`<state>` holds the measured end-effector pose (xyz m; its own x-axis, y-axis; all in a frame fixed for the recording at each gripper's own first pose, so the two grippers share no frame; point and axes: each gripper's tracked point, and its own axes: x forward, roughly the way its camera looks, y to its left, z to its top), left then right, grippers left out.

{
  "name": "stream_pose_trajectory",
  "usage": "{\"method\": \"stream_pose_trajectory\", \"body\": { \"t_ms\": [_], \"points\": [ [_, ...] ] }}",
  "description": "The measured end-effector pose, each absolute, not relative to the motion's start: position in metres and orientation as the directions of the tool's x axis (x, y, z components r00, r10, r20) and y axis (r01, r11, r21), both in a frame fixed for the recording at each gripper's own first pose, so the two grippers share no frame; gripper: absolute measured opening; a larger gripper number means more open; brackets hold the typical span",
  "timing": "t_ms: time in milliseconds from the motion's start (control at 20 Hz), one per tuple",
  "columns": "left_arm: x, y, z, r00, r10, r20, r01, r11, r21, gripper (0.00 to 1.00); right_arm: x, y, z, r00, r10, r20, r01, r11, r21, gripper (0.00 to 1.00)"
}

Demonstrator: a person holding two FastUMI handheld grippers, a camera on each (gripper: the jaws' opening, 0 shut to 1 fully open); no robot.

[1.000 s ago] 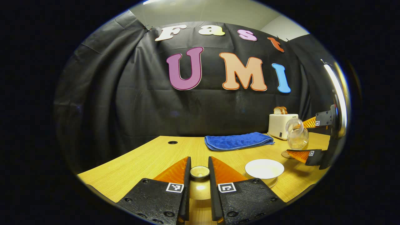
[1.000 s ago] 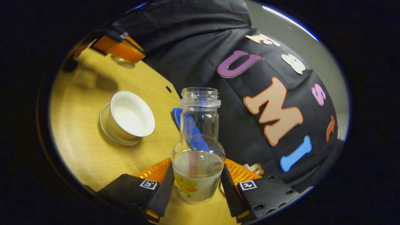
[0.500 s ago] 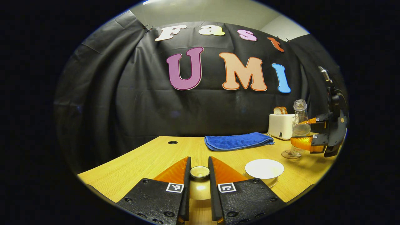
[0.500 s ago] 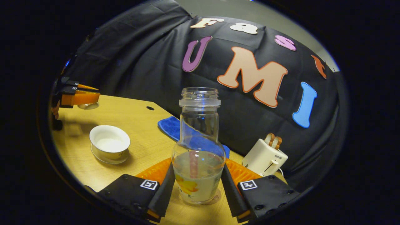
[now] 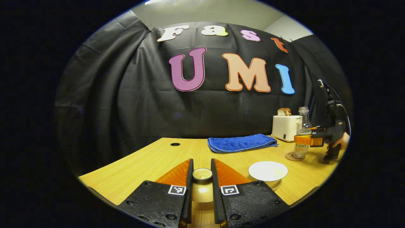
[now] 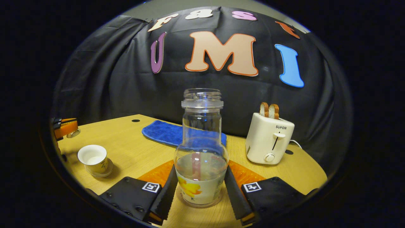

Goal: Open the teacup lid with one hand, grasp the water bottle and pour water into the teacup with the other hand; after pouring, place the water bottle on the coaster and then close the teacup lid.

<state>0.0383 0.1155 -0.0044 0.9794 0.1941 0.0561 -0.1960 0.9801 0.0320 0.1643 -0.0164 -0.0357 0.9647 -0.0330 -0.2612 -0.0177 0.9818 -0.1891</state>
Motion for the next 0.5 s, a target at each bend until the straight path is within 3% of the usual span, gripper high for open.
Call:
{"method": "stream_pose_trajectory", "body": {
  "t_ms": [150, 500],
  "points": [
    [0.0381, 0.1158, -0.0049, 0.979, 0.195, 0.056, -0.197, 0.980, 0.032, 0.25, 0.1650, -0.0193, -0.0373, 0.964, -0.035, -0.263, -0.007, 0.987, -0.158, 0.78],
    [0.0386, 0.1158, -0.0047, 0.979, 0.198, 0.056, -0.200, 0.979, 0.031, 0.25, 0.1681, -0.0178, -0.0419, 0.967, -0.036, -0.251, -0.014, 0.981, -0.194, 0.83]
  ]
}}
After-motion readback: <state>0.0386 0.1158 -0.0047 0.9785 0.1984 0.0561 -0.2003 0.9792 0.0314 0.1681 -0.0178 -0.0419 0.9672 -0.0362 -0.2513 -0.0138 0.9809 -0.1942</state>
